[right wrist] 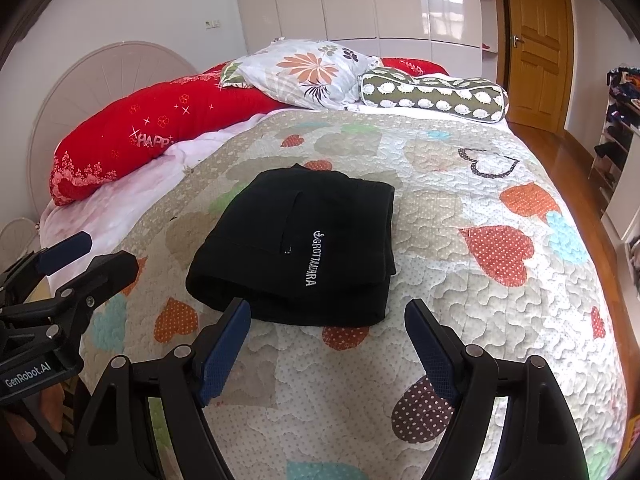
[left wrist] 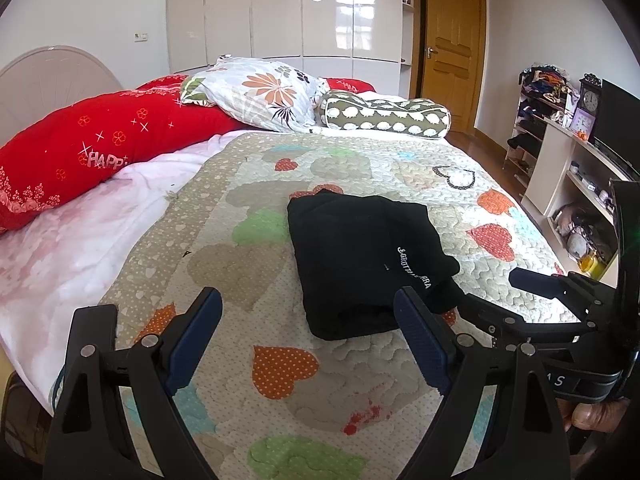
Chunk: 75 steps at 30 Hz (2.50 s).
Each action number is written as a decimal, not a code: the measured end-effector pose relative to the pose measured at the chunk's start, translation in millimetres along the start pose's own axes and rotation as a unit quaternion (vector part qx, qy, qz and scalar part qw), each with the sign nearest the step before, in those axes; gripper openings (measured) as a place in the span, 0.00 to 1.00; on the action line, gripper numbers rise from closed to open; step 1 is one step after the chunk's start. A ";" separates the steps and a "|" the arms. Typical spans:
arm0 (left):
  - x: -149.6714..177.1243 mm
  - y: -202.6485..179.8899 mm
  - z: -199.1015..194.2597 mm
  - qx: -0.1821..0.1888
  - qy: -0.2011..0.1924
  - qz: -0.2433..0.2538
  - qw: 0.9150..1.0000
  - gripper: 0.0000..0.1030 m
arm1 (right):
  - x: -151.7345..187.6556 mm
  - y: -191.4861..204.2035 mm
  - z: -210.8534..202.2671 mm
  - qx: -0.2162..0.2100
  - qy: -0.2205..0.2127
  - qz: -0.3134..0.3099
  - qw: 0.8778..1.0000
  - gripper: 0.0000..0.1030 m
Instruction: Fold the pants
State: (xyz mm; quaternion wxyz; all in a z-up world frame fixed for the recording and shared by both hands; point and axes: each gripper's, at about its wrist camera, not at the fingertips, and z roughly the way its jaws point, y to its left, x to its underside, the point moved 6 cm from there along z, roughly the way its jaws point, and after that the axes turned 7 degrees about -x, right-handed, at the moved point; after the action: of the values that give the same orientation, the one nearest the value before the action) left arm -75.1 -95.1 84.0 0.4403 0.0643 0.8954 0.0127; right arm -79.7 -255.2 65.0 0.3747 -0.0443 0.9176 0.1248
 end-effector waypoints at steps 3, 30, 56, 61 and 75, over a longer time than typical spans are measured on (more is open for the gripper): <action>1.0 -1.2 1.1 0.007 0.004 -0.002 1.000 0.86 | 0.7 -1.1 -0.5 0.001 0.001 0.001 1.000 0.79; 3.2 -5.3 -0.7 0.010 0.002 0.001 1.000 0.86 | 6.7 -2.6 0.5 0.003 0.010 0.002 1.000 0.79; 7.2 -19.6 2.5 0.017 0.010 0.013 1.000 0.86 | 14.1 -34.5 -18.4 0.025 0.001 0.026 0.999 0.79; 7.6 -26.1 4.4 0.022 0.014 0.018 1.000 0.86 | 16.6 -44.0 -20.9 0.031 0.002 0.033 0.999 0.79; 8.5 -34.2 6.1 0.026 0.016 0.027 0.999 0.86 | 18.6 -48.0 -18.2 0.032 0.007 0.035 0.999 0.79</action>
State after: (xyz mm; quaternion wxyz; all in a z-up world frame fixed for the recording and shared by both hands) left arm -78.9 -128.2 70.9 0.4238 0.0997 0.9002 0.0023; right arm -97.0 -306.0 55.1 0.3652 -0.0007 0.9246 0.1085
